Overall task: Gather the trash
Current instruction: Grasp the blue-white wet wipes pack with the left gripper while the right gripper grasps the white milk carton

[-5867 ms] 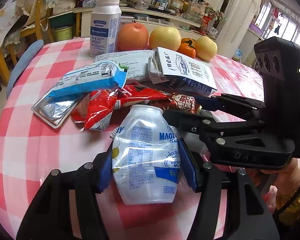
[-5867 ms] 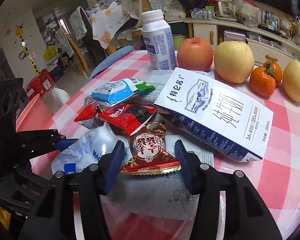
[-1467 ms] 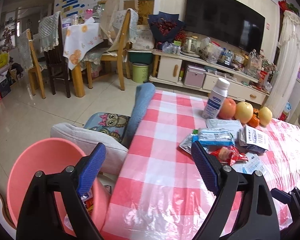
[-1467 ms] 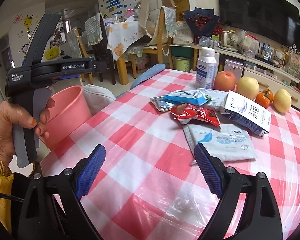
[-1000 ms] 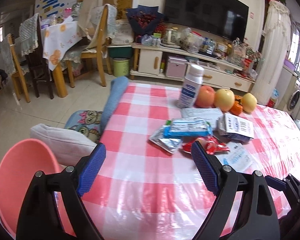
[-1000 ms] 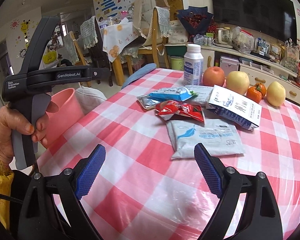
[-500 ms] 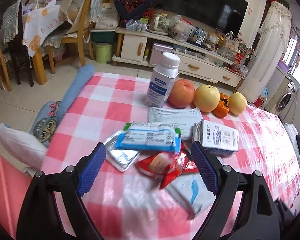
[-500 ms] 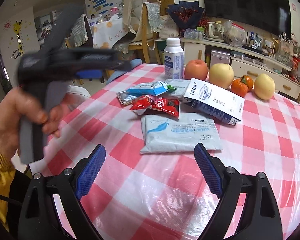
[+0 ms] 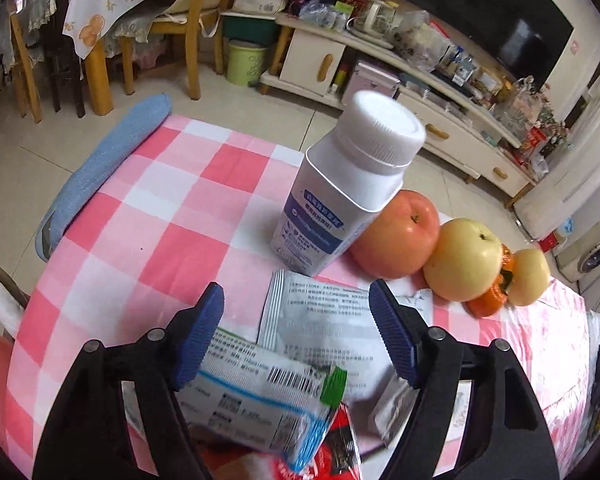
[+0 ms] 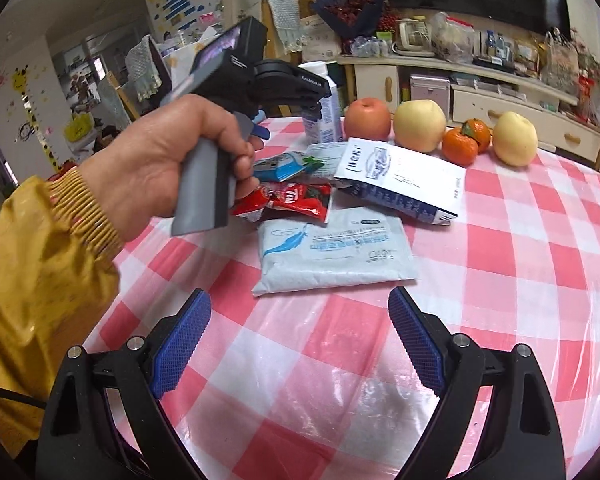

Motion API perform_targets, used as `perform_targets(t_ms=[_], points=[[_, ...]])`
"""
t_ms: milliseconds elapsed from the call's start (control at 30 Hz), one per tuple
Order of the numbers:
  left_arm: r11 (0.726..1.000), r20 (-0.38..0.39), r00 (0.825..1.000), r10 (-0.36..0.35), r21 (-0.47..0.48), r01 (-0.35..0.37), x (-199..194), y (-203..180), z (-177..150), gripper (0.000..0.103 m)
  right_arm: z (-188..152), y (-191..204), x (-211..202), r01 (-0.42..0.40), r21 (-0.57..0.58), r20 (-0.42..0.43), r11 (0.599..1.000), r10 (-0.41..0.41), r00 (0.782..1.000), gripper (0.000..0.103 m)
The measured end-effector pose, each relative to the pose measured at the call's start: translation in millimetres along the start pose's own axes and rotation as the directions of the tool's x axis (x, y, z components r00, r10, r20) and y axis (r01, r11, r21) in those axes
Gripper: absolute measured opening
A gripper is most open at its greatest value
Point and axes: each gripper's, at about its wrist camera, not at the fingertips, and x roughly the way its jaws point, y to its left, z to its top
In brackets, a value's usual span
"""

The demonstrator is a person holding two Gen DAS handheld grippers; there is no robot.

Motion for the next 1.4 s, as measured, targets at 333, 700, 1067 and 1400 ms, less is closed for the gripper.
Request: perform_targets(t_ms=[333, 700, 1067, 1400], points=[[0.99, -0.042, 0.989, 0.14, 0.03, -0.139, 38, -16, 8, 0.072, -1, -18, -10, -0.003, 0.056, -0.03, 0.998, 0.004, 1.0, 0.09], [0.991, -0.086, 0.988, 0.127, 0.055, -0.123, 47, -16, -11, 0.072, 1, -34, -18, 0.014, 0.093, -0.039, 0.996, -0.01, 0.999, 0.09], [0.985, -0.09, 0.993, 0.081, 0.158, -0.066, 4, -19, -76, 0.072, 2, -66, -22, 0.067, 0.165, -0.051, 0.984, -0.059, 0.997, 0.09], [0.969, -0.108, 0.994, -0.035, 0.24, 0.06, -55, -17, -157, 0.072, -8, -86, -25, 0.09, 0.249, -0.065, 0.964, -0.077, 0.995, 0.09]])
